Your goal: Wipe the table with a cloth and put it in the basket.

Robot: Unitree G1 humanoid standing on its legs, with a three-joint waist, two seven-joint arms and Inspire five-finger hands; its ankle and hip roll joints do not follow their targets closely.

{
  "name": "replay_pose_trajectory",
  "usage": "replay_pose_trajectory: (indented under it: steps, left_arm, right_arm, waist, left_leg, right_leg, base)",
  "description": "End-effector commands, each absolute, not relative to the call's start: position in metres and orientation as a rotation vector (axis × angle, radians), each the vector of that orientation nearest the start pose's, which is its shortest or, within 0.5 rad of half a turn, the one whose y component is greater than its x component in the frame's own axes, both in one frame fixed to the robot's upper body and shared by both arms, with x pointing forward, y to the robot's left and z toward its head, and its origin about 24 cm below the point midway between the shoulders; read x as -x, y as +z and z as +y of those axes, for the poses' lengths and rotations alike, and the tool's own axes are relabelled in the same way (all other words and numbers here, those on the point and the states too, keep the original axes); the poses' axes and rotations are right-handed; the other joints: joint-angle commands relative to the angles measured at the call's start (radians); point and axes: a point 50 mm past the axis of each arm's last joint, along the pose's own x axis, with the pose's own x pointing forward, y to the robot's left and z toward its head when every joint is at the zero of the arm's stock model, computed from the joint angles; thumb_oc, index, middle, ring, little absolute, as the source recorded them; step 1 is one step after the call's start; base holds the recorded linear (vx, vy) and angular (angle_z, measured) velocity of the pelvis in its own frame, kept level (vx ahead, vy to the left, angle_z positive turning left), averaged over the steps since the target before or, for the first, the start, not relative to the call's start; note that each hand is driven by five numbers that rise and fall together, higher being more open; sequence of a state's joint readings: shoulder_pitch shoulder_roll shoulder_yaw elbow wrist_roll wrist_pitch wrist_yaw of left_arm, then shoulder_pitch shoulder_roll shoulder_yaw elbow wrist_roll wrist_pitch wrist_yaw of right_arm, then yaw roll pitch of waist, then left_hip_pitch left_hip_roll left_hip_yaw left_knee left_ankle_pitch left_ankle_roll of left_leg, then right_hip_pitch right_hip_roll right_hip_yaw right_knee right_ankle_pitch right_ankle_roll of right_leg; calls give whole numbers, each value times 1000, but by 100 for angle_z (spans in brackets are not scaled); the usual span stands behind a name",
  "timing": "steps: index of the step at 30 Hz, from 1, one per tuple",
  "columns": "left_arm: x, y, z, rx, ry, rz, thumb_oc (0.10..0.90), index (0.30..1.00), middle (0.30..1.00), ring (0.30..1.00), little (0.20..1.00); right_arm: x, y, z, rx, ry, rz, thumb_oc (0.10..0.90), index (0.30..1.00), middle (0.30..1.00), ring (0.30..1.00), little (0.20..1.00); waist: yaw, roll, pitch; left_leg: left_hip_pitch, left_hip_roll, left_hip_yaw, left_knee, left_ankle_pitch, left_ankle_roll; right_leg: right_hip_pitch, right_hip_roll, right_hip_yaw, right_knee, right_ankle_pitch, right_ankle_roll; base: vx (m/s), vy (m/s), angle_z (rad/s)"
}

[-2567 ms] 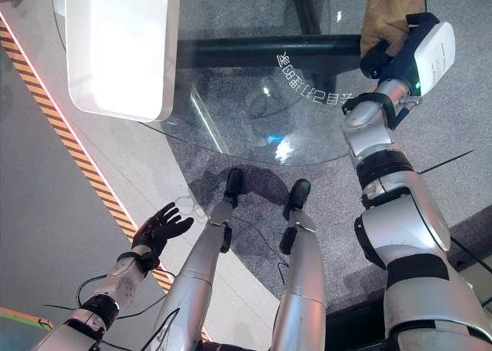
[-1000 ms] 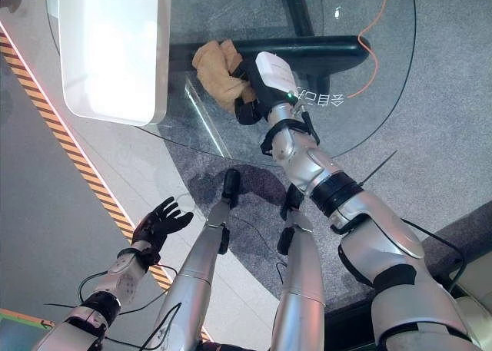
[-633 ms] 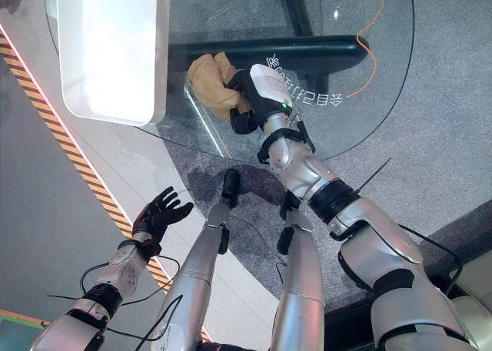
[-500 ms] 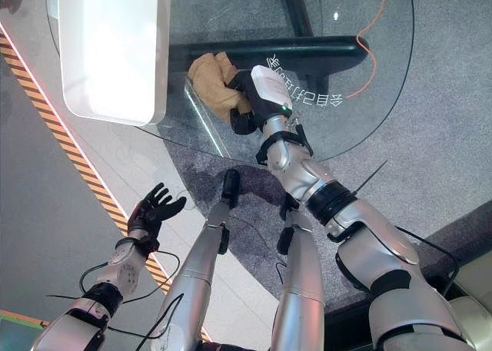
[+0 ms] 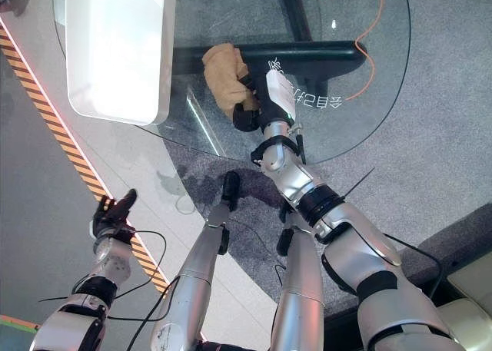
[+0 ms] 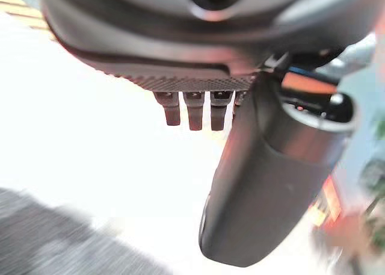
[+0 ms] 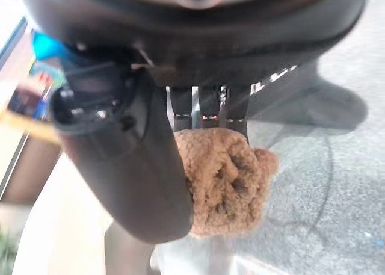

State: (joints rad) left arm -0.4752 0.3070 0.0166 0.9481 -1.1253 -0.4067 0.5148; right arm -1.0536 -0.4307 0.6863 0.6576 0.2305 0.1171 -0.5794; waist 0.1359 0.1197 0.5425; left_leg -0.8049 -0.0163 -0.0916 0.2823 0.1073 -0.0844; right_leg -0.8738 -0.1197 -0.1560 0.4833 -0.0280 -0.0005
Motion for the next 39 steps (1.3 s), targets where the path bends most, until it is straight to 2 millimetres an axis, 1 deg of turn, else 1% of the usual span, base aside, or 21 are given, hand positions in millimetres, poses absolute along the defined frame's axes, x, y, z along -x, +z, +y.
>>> replay_pose_trajectory:
  steps: [1, 5, 7, 9, 10, 11, 12, 13, 14, 15, 17, 18, 19, 21, 23, 26, 29, 30, 31, 34, 39]
  left_arm:
    - [-279, 24, 320, 692, 1226, -103, 800, 900, 900, 900, 900]
    - [-281, 52, 327, 682, 1241, -260, 800, 900, 900, 900, 900]
    - [-284, 69, 328, 670, 1212, -356, 800, 900, 900, 900, 900]
    - [-284, 85, 324, 662, 1168, -455, 800, 900, 900, 900, 900]
    - [-285, 96, 321, 644, 1131, -520, 800, 900, 900, 900, 900]
    - [-285, 98, 319, 641, 1124, -535, 800, 900, 900, 900, 900]
    - [-286, 113, 313, 633, 1063, -605, 800, 900, 900, 900, 900]
    - [-286, 117, 310, 621, 1044, -631, 800, 900, 900, 900, 900]
    - [-288, 131, 301, 608, 988, -688, 800, 900, 900, 900, 900]
    - [-290, 136, 296, 613, 957, -707, 800, 900, 900, 900, 900]
    - [-293, 158, 282, 614, 873, -768, 800, 900, 900, 900, 900]
    - [-294, 162, 280, 624, 851, -776, 800, 900, 900, 900, 900]
    - [-295, 170, 273, 626, 802, -796, 800, 900, 900, 900, 900]
    - [-294, 177, 268, 622, 757, -817, 800, 900, 900, 900, 900]
    - [-293, 189, 255, 625, 642, -848, 800, 900, 900, 900, 900]
    - [-290, 202, 238, 600, 471, -890, 800, 900, 900, 900, 900]
    - [-287, 208, 228, 593, 370, -912, 800, 900, 900, 900, 900]
    - [-285, 212, 221, 592, 289, -928, 800, 900, 900, 900, 900]
    - [-285, 214, 218, 590, 247, -934, 800, 900, 900, 900, 900]
    - [-285, 222, 209, 588, 152, -944, 800, 900, 900, 900, 900]
    - [-288, 231, 201, 625, 73, -952, 800, 900, 900, 900, 900]
  right_arm:
    - [-386, 234, -107, 414, -227, -542, 100, 300, 300, 300, 200]
    - [-380, 237, -110, 365, -241, -574, 100, 300, 300, 300, 200]
    - [-376, 238, -111, 344, -245, -592, 100, 300, 300, 300, 200]
    - [-371, 240, -112, 326, -245, -614, 100, 300, 300, 300, 200]
    - [-369, 241, -112, 318, -242, -629, 100, 300, 300, 300, 200]
    - [-368, 241, -113, 315, -243, -634, 100, 300, 300, 300, 200]
    - [-364, 242, -114, 299, -238, -649, 100, 300, 300, 300, 200]
    - [-363, 241, -114, 294, -238, -657, 100, 300, 300, 300, 200]
    - [-359, 242, -114, 281, -240, -675, 100, 300, 300, 300, 200]
    - [-357, 241, -115, 274, -240, -680, 100, 300, 300, 300, 200]
    - [-352, 244, -115, 253, -237, -711, 100, 300, 300, 300, 200]
    - [-350, 245, -115, 247, -235, -719, 100, 300, 300, 300, 200]
    - [-348, 246, -114, 237, -227, -737, 100, 300, 300, 300, 200]
    - [-346, 248, -113, 230, -217, -754, 100, 300, 300, 300, 200]
    - [-339, 251, -111, 220, -196, -791, 100, 300, 300, 300, 200]
    - [-327, 255, -106, 219, -153, -853, 100, 300, 300, 300, 200]
    - [-320, 258, -105, 218, -126, -891, 100, 300, 300, 300, 200]
    - [-315, 260, -104, 210, -99, -918, 100, 300, 300, 300, 200]
    - [-313, 261, -103, 209, -86, -928, 100, 300, 300, 300, 200]
    - [-306, 264, -101, 209, -45, -962, 100, 300, 300, 300, 200]
    - [-296, 272, -97, 204, 9, -1031, 100, 300, 300, 300, 200]
  waist:
    - [7, -9, -22]
    - [4, -8, -22]
    - [3, -9, -22]
    - [3, -8, -22]
    - [3, -9, -22]
    - [3, -9, -22]
    - [4, -11, -22]
    - [5, -11, -22]
    - [6, -14, -22]
    - [6, -15, -22]
    - [6, -21, -22]
    - [6, -23, -22]
    - [4, -26, -22]
    - [3, -29, -22]
    - [1, -32, -22]
    - [-5, -35, -22]
    - [-10, -36, -22]
    - [-14, -36, -22]
    - [-16, -36, -22]
    - [-24, -36, -22]
    - [-40, -37, -22]
  left_leg:
    - [24, -44, 62, -8, -37, 49]
    - [29, -44, 60, -17, -34, 50]
    - [34, -43, 60, -25, -31, 50]
    - [37, -43, 60, -28, -32, 50]
    - [40, -43, 61, -32, -32, 51]
    - [42, -43, 62, -34, -32, 51]
    - [42, -44, 60, -35, -32, 51]
    - [42, -44, 59, -35, -33, 52]
    - [42, -46, 58, -35, -34, 54]
    - [41, -46, 58, -34, -35, 54]
    - [43, -49, 55, -35, -38, 57]
    - [44, -50, 55, -36, -38, 57]
    - [45, -52, 54, -35, -39, 58]
    - [47, -54, 54, -36, -40, 60]
    - [52, -56, 55, -40, -40, 61]
    - [58, -58, 57, -44, -41, 64]
    - [58, -60, 59, -43, -42, 65]
    - [60, -62, 60, -44, -42, 67]
    - [60, -63, 61, -43, -42, 67]
    - [67, -65, 66, -46, -42, 70]
    - [73, -64, 73, -47, -43, 68]
  right_leg:
    - [35, 46, -33, -23, -53, 10]
    - [41, 50, -27, -27, -55, 10]
    - [48, 51, -25, -34, -55, 10]
    - [52, 52, -23, -35, -57, 12]
    - [57, 53, -23, -38, -58, 12]
    - [59, 53, -23, -40, -58, 13]
    - [60, 53, -23, -41, -58, 14]
    - [60, 54, -22, -41, -58, 15]
    - [63, 54, -24, -42, -59, 16]
    - [64, 54, -24, -41, -59, 17]
    - [67, 56, -27, -42, -58, 21]
    - [69, 57, -29, -44, -57, 22]
    - [72, 58, -30, -47, -54, 23]
    - [76, 59, -31, -51, -52, 24]
    - [82, 59, -31, -59, -47, 28]
    - [90, 60, -30, -66, -43, 32]
    - [90, 59, -30, -68, -39, 36]
    - [92, 59, -29, -71, -35, 39]
    - [91, 59, -28, -71, -34, 40]
    - [96, 60, -25, -76, -28, 43]
    - [101, 62, -15, -83, -23, 47]
  base:
    - [-14, 11, -4]
    - [-18, 3, -3]
    - [-16, 1, -6]
    - [-5, -1, -2]
    - [0, 0, 0]
    - [0, 0, 0]
    - [0, 0, 0]
    - [-24, -30, 0]
    - [-19, -34, 1]
    - [-19, -64, 1]
    - [-17, -78, 2]
    - [-20, -73, 3]
    - [-16, -55, 1]
    - [-11, -40, 0]
    - [0, 0, 0]
    - [0, 0, 0]
    - [0, 0, 0]
    - [0, 0, 0]
    - [0, 0, 0]
    - [0, 0, 0]
    - [0, 0, 0]
